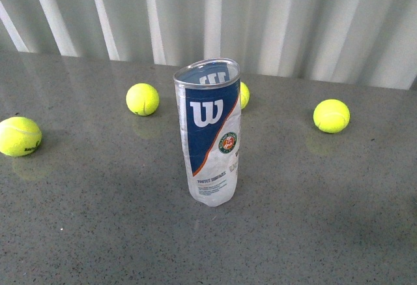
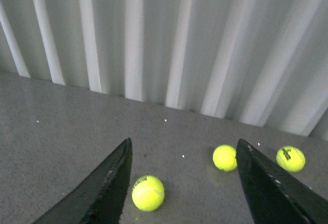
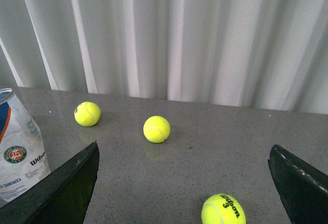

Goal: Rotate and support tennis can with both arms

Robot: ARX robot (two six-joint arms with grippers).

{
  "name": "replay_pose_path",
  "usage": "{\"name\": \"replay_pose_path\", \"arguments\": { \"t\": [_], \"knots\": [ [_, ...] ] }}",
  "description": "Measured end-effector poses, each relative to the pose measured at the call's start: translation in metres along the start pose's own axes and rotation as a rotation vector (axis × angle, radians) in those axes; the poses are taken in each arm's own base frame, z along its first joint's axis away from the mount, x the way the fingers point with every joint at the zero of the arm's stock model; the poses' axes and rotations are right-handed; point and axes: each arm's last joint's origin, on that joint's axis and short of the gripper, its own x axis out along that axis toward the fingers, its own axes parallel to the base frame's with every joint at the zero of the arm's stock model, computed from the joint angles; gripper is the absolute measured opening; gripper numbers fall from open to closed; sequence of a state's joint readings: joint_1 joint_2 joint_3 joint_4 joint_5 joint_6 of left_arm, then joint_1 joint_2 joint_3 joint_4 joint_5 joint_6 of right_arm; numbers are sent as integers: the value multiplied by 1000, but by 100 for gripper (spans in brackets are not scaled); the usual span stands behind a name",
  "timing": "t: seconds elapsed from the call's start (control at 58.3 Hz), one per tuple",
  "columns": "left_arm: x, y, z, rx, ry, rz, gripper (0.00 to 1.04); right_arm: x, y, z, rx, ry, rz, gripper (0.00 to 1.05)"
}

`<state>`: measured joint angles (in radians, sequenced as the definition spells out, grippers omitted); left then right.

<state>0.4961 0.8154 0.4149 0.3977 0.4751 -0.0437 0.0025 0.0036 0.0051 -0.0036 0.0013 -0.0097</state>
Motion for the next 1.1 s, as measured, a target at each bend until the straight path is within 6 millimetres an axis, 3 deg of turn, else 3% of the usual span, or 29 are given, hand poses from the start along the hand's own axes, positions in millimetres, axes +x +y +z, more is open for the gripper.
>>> {"name": "replay_pose_path", "arguments": {
  "t": [0.189,0.292,0.823,1.097],
  "knots": [
    [-14,-25,-29,24,9,-12,30,0,0,0,0,0,-1,98],
    [-24,-39,-45,32,-2,-6,4,0,0,0,0,0,0,98],
    [-47,-69,-77,38,0,-10,4,0,0,0,0,0,-1,98],
    [-54,-70,-85,39,-13,-22,4,0,0,0,0,0,0,98]
  ]
}}
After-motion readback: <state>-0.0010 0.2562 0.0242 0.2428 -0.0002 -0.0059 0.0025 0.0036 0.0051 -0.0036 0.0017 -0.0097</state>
